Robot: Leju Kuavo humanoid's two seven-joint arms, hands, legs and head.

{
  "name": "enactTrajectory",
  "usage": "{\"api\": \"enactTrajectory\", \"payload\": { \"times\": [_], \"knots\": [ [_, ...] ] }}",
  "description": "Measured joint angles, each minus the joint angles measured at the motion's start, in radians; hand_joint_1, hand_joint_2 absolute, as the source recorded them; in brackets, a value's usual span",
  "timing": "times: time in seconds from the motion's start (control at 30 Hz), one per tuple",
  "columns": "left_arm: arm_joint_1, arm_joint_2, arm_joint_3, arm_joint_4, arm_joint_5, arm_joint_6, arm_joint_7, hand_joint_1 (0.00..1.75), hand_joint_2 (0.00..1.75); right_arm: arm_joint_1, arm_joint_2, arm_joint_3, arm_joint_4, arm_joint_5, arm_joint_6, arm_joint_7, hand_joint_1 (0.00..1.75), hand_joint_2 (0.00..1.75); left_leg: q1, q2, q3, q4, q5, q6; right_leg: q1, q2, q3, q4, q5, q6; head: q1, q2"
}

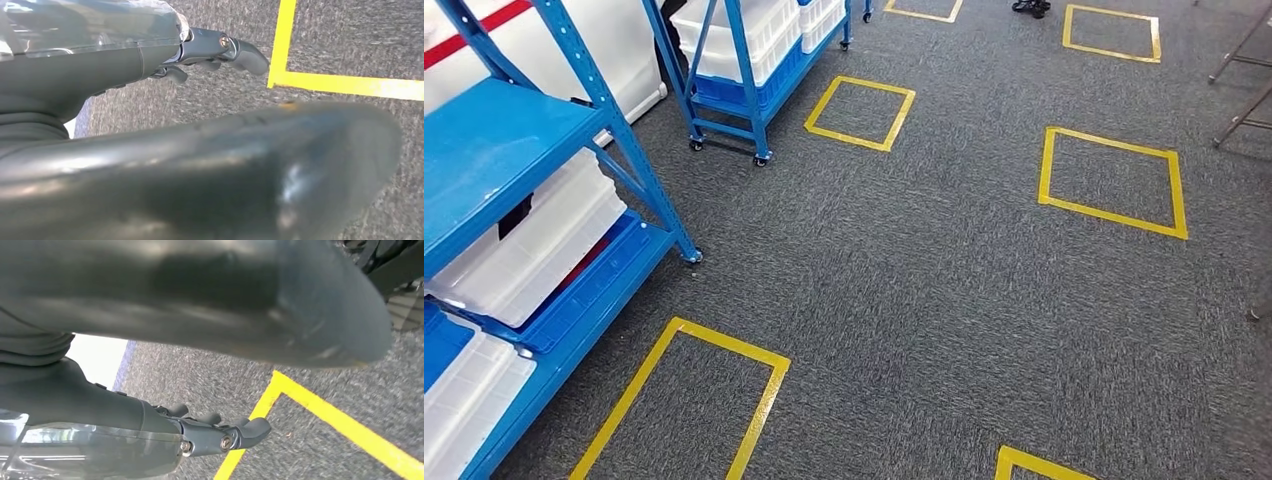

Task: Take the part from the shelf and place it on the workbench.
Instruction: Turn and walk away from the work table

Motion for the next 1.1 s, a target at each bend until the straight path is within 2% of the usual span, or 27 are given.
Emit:
{"api": "enactTrajectory", "payload": {
  "times": [0.03, 0.1, 0.13, 0.17, 0.2, 0.23, 0.27, 0.3, 0.33, 0.37, 0.4, 0.47, 0.5, 0.53, 0.6, 0.67, 0.7, 0.73, 0.77, 0.8, 0.87, 0.9, 1.0, 1.03, 1.1],
  "knots": [
    [0.000, -0.001, 0.000, 0.000, 0.001, 0.000, 0.000, 0.00, 0.00, 0.001, 0.000, 0.002, -0.001, 0.002, 0.000, -0.003, 0.00, 0.00, 0.002, -0.011, 0.005, -0.008, 0.005, 0.007, -0.002, 0.023, -0.007, 0.023, -0.018, 0.004, 0.000, 0.000],
    [-0.003, -0.003, 0.001, 0.000, 0.001, 0.001, 0.000, 0.00, 0.00, 0.004, -0.001, 0.006, -0.001, 0.004, 0.000, -0.006, 0.00, 0.00, 0.002, -0.031, 0.009, -0.016, 0.012, 0.017, -0.006, 0.084, -0.058, 0.133, -0.078, 0.008, 0.000, 0.000],
    [-0.003, -0.003, 0.001, 0.000, 0.001, 0.001, 0.000, 0.00, 0.00, 0.006, -0.001, 0.007, -0.001, 0.004, 0.001, -0.005, 0.00, 0.00, 0.001, -0.043, 0.008, -0.015, 0.013, 0.020, -0.006, 0.102, -0.095, 0.203, -0.106, 0.008, 0.000, 0.000],
    [-0.004, -0.003, 0.001, 0.000, 0.001, 0.001, -0.001, 0.00, 0.00, 0.007, -0.001, 0.007, -0.001, 0.002, 0.001, -0.004, 0.00, 0.00, -0.001, -0.057, 0.008, -0.015, 0.013, 0.021, -0.006, 0.110, -0.124, 0.254, -0.118, 0.008, 0.000, 0.000],
    [-0.004, -0.003, 0.001, 0.000, 0.001, 0.001, -0.002, 0.00, 0.00, 0.007, -0.001, 0.007, -0.001, 0.001, 0.001, -0.002, 0.00, 0.00, -0.002, -0.072, 0.009, -0.015, 0.013, 0.021, -0.006, 0.113, -0.140, 0.273, -0.110, 0.007, 0.000, 0.000],
    [-0.003, -0.003, 0.001, 0.000, 0.001, 0.002, -0.003, 0.00, 0.00, 0.008, -0.001, 0.007, -0.001, 0.000, 0.001, 0.001, 0.00, 0.00, -0.002, -0.088, 0.011, -0.014, 0.012, 0.020, -0.006, 0.116, -0.138, 0.255, -0.084, 0.006, 0.000, 0.000],
    [-0.003, -0.003, 0.001, 0.000, 0.001, 0.002, -0.003, 0.00, 0.00, 0.008, -0.001, 0.007, -0.001, -0.001, 0.001, 0.005, 0.00, 0.00, -0.002, -0.104, 0.013, -0.013, 0.011, 0.019, -0.007, 0.124, -0.120, 0.203, -0.043, 0.003, 0.000, 0.000],
    [-0.003, -0.003, 0.001, 0.000, 0.002, 0.002, -0.004, 0.00, 0.00, 0.009, -0.001, 0.007, 0.000, -0.001, 0.000, 0.009, 0.00, 0.00, -0.001, -0.118, 0.014, -0.012, 0.010, 0.017, -0.008, 0.144, -0.095, 0.134, -0.002, 0.000, 0.000, 0.000],
    [-0.004, -0.003, 0.001, 0.000, 0.002, 0.002, -0.004, 0.00, 0.00, 0.011, -0.001, 0.007, 0.000, -0.001, 0.000, 0.013, 0.00, 0.00, -0.002, -0.130, 0.013, -0.009, 0.007, 0.013, -0.009, 0.166, -0.072, 0.071, 0.027, -0.003, 0.000, 0.000],
    [-0.005, -0.003, 0.001, 0.000, 0.004, 0.002, -0.005, 0.00, 0.00, 0.011, -0.001, 0.007, 0.001, -0.001, -0.001, 0.018, 0.00, 0.00, -0.002, -0.141, 0.011, -0.006, 0.005, 0.008, -0.009, 0.183, -0.056, 0.028, 0.043, -0.006, 0.000, 0.000],
    [-0.006, -0.003, 0.001, 0.000, 0.005, 0.002, -0.005, 0.00, 0.00, 0.009, -0.001, 0.007, 0.001, 0.000, 0.000, 0.023, 0.00, 0.00, -0.001, -0.151, 0.007, -0.005, 0.004, 0.002, -0.007, 0.194, -0.049, 0.006, 0.046, -0.009, 0.000, 0.000],
    [-0.004, -0.002, 0.001, 0.000, 0.012, 0.002, -0.006, 0.00, 0.00, 0.003, -0.001, 0.008, 0.002, 0.001, 0.000, 0.036, 0.00, 0.00, 0.001, -0.166, 0.002, -0.006, 0.003, -0.012, -0.005, 0.177, -0.045, -0.001, 0.045, -0.020, 0.000, 0.000],
    [-0.002, -0.001, 0.002, 0.000, 0.016, 0.003, -0.006, 0.00, 0.00, 0.001, 0.000, 0.008, 0.002, 0.001, 0.000, 0.041, 0.00, 0.00, 0.002, -0.154, 0.000, 0.000, -0.001, -0.017, -0.005, 0.165, -0.042, -0.006, 0.047, -0.027, 0.000, 0.000],
    [-0.002, 0.000, 0.002, 0.000, 0.018, 0.003, -0.006, 0.00, 0.00, 0.001, 0.000, 0.008, 0.002, 0.001, 0.001, 0.045, 0.00, 0.00, 0.001, -0.131, -0.009, 0.020, -0.015, -0.021, -0.006, 0.152, -0.038, -0.011, 0.048, -0.035, 0.000, 0.000],
    [-0.005, 0.001, 0.002, 0.000, 0.020, 0.003, -0.006, 0.00, 0.00, 0.005, -0.001, 0.008, 0.002, 0.002, 0.001, 0.049, 0.00, 0.00, 0.003, -0.073, -0.057, 0.121, -0.072, -0.027, -0.005, 0.123, -0.034, -0.017, 0.047, -0.045, 0.000, 0.000],
    [-0.008, 0.001, 0.002, 0.000, 0.022, 0.003, -0.004, 0.00, 0.00, 0.009, -0.002, 0.008, 0.002, 0.005, 0.000, 0.051, 0.00, 0.00, 0.008, -0.052, -0.122, 0.249, -0.128, -0.035, -0.001, 0.093, -0.033, -0.017, 0.044, -0.049, -0.001, 0.000],
    [-0.008, 0.001, 0.002, 0.000, 0.025, 0.003, -0.004, 0.00, 0.00, 0.010, -0.003, 0.008, 0.002, 0.008, 0.001, 0.050, 0.00, 0.00, 0.011, -0.048, -0.138, 0.280, -0.132, -0.039, 0.001, 0.079, -0.032, -0.016, 0.042, -0.049, -0.001, 0.000],
    [-0.006, 0.001, 0.003, 0.000, 0.030, 0.003, -0.004, 0.00, 0.00, 0.009, -0.003, 0.008, 0.002, 0.012, 0.002, 0.049, 0.00, 0.00, 0.013, -0.044, -0.134, 0.271, -0.116, -0.041, 0.001, 0.067, -0.030, -0.016, 0.040, -0.048, -0.001, 0.000],
    [-0.005, 0.001, 0.005, 0.000, 0.035, 0.003, -0.004, 0.00, 0.00, 0.008, -0.004, 0.009, 0.002, 0.015, 0.003, 0.048, 0.00, 0.00, 0.014, -0.037, -0.109, 0.223, -0.085, -0.042, 0.001, 0.055, -0.027, -0.016, 0.037, -0.046, -0.001, 0.000],
    [-0.004, 0.001, 0.006, 0.000, 0.039, 0.004, -0.005, 0.00, 0.00, 0.007, -0.004, 0.009, 0.002, 0.018, 0.004, 0.046, 0.00, 0.00, 0.014, -0.019, -0.071, 0.151, -0.048, -0.041, 0.002, 0.044, -0.022, -0.015, 0.034, -0.043, -0.001, 0.000],
    [-0.005, 0.001, 0.009, 0.000, 0.040, 0.005, -0.007, 0.00, 0.00, 0.006, -0.004, 0.011, 0.002, 0.021, 0.004, 0.043, 0.00, 0.00, 0.007, 0.018, -0.009, 0.031, -0.005, -0.031, 0.006, 0.024, -0.014, -0.012, 0.025, -0.034, 0.000, 0.000],
    [-0.006, 0.001, 0.009, 0.000, 0.041, 0.005, -0.010, 0.00, 0.00, 0.006, -0.004, 0.012, 0.002, 0.023, 0.004, 0.043, 0.00, 0.00, 0.003, 0.028, 0.003, 0.006, 0.000, -0.024, 0.007, 0.015, -0.010, -0.011, 0.022, -0.028, 0.000, 0.000],
    [-0.003, 0.001, 0.010, 0.000, 0.042, 0.005, -0.014, 0.00, 0.00, -0.002, -0.005, 0.015, 0.001, 0.026, 0.007, 0.041, 0.00, 0.00, 0.001, 0.002, 0.003, -0.005, 0.002, -0.006, 0.006, -0.006, 0.000, -0.012, 0.015, -0.012, 0.000, 0.000],
    [-0.002, 0.001, 0.011, 0.000, 0.044, 0.005, -0.015, 0.00, 0.00, -0.005, -0.006, 0.015, 0.000, 0.027, 0.008, 0.040, 0.00, 0.00, 0.003, -0.008, 0.008, -0.011, 0.005, 0.000, 0.004, 0.005, 0.002, -0.004, 0.007, -0.006, 0.000, 0.000],
    [-0.002, 0.000, 0.011, 0.000, 0.051, 0.002, -0.018, 0.00, 0.00, -0.005, -0.008, 0.016, -0.002, 0.026, 0.010, 0.035, 0.00, 0.00, 0.008, -0.026, 0.016, -0.021, 0.012, 0.010, 0.000, 0.058, -0.025, 0.067, -0.040, 0.000, 0.001, 0.000]
  ]
}}
